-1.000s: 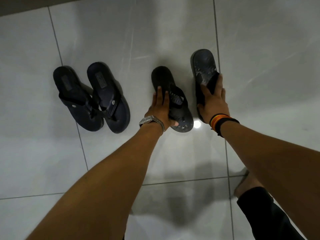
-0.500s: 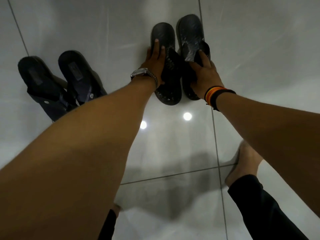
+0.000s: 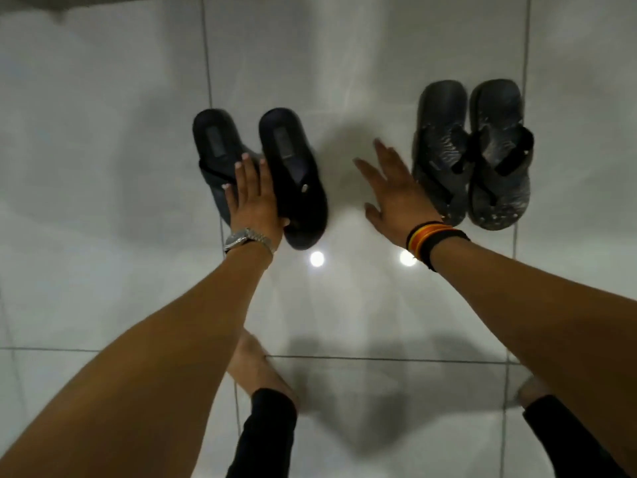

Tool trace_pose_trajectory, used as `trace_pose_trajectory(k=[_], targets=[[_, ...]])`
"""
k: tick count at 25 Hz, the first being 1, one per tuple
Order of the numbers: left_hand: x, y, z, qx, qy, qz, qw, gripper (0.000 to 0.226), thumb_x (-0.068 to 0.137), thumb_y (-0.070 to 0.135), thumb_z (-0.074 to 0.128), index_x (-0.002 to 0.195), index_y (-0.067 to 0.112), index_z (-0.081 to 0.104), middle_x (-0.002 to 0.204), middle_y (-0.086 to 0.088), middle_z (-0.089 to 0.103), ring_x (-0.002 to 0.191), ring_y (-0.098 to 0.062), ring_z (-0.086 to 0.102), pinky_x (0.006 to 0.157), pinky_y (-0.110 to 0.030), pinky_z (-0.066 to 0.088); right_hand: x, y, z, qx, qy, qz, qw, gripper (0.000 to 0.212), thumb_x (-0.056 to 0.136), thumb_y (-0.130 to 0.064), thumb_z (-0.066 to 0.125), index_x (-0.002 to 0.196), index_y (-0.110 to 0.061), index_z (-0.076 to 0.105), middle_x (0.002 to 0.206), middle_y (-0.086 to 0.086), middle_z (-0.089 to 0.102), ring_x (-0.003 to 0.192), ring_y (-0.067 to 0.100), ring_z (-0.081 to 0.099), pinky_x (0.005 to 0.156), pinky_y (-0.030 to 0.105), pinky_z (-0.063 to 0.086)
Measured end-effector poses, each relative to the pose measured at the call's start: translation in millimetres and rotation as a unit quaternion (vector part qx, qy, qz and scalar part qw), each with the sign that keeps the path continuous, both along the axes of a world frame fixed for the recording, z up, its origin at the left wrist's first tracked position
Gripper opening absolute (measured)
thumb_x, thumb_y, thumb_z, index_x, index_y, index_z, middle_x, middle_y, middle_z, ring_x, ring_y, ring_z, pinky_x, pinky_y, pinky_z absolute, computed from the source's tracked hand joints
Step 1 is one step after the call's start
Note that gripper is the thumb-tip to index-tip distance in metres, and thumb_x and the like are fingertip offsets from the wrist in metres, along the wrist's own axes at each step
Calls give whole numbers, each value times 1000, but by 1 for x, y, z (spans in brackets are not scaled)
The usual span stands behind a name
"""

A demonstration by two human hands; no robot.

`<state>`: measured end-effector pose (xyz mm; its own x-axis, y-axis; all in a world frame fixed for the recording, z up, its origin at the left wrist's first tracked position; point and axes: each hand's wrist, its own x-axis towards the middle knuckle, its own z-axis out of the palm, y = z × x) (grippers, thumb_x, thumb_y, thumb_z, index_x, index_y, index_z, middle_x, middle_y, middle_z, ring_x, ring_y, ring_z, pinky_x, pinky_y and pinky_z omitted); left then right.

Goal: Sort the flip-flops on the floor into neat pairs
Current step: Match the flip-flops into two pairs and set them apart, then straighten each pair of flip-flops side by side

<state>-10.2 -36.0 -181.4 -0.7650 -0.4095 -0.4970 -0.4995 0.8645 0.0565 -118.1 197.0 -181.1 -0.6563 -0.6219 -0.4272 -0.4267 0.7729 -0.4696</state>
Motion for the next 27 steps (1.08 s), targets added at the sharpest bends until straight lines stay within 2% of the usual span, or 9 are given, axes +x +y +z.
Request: trace_pose_trajectory(k=[3,6,11,14,16,20,23,25,27], targets=[[34,-61,-18,36,-47,26,998,121,77,28,82,159,16,-7,165,-15,-18,153,-36,-11,124,-54,13,22,-68,-21,25,-77,77,994,90,90,-28,70,160,-32,14,170,7,-11,156,36,-2,121,54,26],[27,-82,-36,86,-76,12,993,130,68,28,89,159,21,-4,165,-10,-23,150,-40,-19,122,-57,17,41,-108,-39,66,-101,55,991,97,84,-36,77,159,-34,16,166,16,-22,154,44,-4,119,56,30],[27,-91,-37,106,-59,-19,992,103,68,20,88,150,16,26,167,-7,-13,148,-44,-22,116,-59,32,53,-126,-47,72,-85,-52,992,92,79,-30,81,153,-31,27,168,19,-10,153,44,15,112,55,41],[42,-93,-33,104,-88,-61,989,92,71,17,85,146,16,32,167,-4,-16,148,-41,-23,107,-54,45,52,-131,-47,77,-79,-69,991,91,76,-31,83,150,-27,30,167,20,-1,149,46,24,110,56,44],[47,-94,-32,101,-89,-68,989,88,73,14,84,145,15,33,167,-3,-17,149,-40,-23,103,-53,49,52,-139,-49,77,-90,-85,989,91,76,-32,84,149,-26,31,166,21,1,150,46,20,112,57,42],[50,-97,-35,105,-73,-55,990,95,72,18,85,149,15,28,166,-6,-19,148,-42,-23,107,-57,45,60,-152,-50,62,-104,-117,986,100,78,-30,83,157,-29,21,167,21,-8,154,45,8,118,55,33],[58,-96,-36,80,-48,-60,994,118,69,23,88,158,16,10,166,-11,-19,151,-38,-16,119,-58,24,65,-146,-44,59,-90,-116,987,108,83,-27,80,161,-32,5,167,19,-17,155,43,-3,120,54,28],[65,-95,-37,57,-33,-70,995,128,69,27,88,159,16,-2,165,-13,-18,153,-34,-13,122,-57,13,72,-138,-38,61,-79,-97,990,107,84,-24,77,160,-35,1,167,16,-20,155,41,-6,117,53,32],[69,-95,-40,66,-26,-82,994,129,70,28,87,159,16,-5,166,-11,-17,154,-32,-10,123,-54,15,81,-135,-35,62,-92,-68,991,106,86,-22,75,160,-36,0,166,16,-22,156,40,-4,114,51,39]])
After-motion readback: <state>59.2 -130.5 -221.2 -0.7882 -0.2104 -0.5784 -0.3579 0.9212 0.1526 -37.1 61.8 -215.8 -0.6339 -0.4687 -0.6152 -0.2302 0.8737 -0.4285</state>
